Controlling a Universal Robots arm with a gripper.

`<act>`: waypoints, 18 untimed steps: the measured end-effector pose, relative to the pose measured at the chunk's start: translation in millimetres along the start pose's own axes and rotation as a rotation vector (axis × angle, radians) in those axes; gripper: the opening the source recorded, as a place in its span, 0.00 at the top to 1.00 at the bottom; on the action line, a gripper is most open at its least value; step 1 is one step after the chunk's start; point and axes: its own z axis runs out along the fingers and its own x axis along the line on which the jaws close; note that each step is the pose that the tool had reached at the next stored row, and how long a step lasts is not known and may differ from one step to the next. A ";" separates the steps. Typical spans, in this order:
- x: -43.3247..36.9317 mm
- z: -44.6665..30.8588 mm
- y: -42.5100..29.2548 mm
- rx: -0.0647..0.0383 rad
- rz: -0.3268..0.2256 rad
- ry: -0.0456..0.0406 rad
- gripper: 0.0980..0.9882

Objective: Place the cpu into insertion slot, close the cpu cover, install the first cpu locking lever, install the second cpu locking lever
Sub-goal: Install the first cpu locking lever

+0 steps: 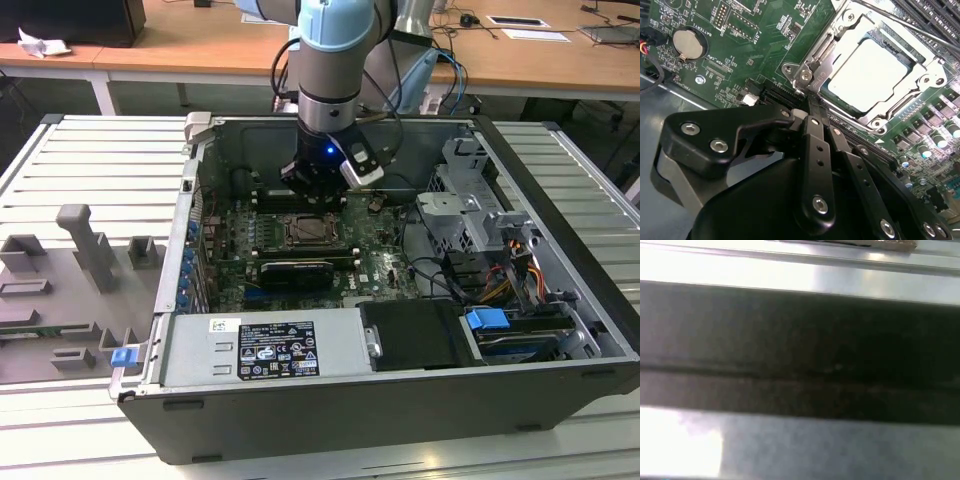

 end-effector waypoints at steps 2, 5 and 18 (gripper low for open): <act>-0.1 -3.3 0.3 0.000 0.000 -0.0002 0.99; -0.3 -12.0 1.1 0.000 0.000 0.0000 0.99; 0.3 -14.4 -7.4 0.000 0.000 -0.0001 0.99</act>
